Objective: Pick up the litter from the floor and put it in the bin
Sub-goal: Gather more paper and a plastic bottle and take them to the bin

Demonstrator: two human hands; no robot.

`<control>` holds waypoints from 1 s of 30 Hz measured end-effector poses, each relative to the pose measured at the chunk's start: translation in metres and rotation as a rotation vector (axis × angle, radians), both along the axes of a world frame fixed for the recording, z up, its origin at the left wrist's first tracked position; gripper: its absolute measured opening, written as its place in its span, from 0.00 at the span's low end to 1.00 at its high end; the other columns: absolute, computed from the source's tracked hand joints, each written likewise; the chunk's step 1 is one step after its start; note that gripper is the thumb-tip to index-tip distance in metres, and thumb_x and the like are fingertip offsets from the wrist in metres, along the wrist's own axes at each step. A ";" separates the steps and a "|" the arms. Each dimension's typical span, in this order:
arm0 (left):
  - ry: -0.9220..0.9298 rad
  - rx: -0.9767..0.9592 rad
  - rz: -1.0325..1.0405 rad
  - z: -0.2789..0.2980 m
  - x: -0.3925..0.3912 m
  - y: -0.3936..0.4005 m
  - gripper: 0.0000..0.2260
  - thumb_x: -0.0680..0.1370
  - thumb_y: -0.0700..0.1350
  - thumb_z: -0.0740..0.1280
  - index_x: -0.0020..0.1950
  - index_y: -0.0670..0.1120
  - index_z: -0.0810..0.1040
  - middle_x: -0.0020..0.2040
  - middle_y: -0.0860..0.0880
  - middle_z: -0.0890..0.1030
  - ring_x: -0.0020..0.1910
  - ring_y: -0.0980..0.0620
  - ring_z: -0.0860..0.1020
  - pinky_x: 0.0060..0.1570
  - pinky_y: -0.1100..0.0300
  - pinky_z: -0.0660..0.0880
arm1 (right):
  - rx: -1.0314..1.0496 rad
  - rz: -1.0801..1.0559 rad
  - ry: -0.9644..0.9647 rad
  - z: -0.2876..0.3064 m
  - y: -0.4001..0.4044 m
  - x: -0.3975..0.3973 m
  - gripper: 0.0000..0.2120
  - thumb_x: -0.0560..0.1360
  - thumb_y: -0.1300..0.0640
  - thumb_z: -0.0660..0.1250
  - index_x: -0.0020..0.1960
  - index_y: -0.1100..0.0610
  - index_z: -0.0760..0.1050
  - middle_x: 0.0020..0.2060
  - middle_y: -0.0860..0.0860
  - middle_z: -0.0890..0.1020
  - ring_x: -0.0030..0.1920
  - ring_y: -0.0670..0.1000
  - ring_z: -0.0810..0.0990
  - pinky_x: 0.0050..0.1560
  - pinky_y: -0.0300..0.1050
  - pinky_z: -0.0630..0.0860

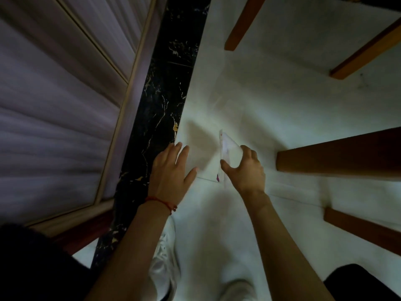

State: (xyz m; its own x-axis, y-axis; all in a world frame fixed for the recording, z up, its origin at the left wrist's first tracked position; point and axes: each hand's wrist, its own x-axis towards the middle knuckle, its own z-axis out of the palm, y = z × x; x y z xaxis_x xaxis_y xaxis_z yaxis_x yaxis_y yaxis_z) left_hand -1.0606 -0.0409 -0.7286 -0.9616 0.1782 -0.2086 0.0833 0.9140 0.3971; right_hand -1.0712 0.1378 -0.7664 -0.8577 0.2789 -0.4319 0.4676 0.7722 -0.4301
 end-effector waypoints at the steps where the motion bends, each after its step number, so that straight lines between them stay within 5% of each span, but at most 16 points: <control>1: 0.003 0.000 -0.014 0.013 0.001 0.000 0.23 0.73 0.44 0.70 0.64 0.35 0.70 0.64 0.33 0.72 0.64 0.34 0.69 0.61 0.40 0.65 | 0.018 0.021 0.000 0.014 0.003 0.004 0.33 0.69 0.44 0.68 0.67 0.57 0.63 0.65 0.55 0.70 0.55 0.61 0.75 0.52 0.51 0.71; 17: 0.084 -0.053 -0.122 0.287 0.059 -0.005 0.23 0.71 0.44 0.72 0.61 0.34 0.72 0.60 0.33 0.75 0.60 0.34 0.72 0.56 0.40 0.70 | 0.141 0.224 0.078 0.308 0.032 0.081 0.32 0.68 0.44 0.70 0.65 0.58 0.64 0.60 0.57 0.73 0.49 0.63 0.79 0.43 0.51 0.75; 27: 0.113 -0.051 -0.101 0.429 0.155 -0.004 0.25 0.74 0.53 0.59 0.60 0.34 0.74 0.59 0.34 0.76 0.58 0.35 0.74 0.56 0.40 0.71 | 0.164 0.277 0.135 0.461 0.040 0.163 0.34 0.68 0.42 0.70 0.67 0.57 0.62 0.62 0.56 0.72 0.51 0.61 0.79 0.48 0.56 0.78; 30: 0.137 -0.044 -0.097 0.457 0.183 -0.010 0.23 0.72 0.50 0.64 0.60 0.34 0.74 0.59 0.34 0.76 0.58 0.35 0.74 0.56 0.40 0.71 | 0.150 0.261 0.122 0.489 0.035 0.195 0.34 0.69 0.42 0.69 0.68 0.56 0.62 0.63 0.55 0.71 0.54 0.60 0.78 0.50 0.55 0.77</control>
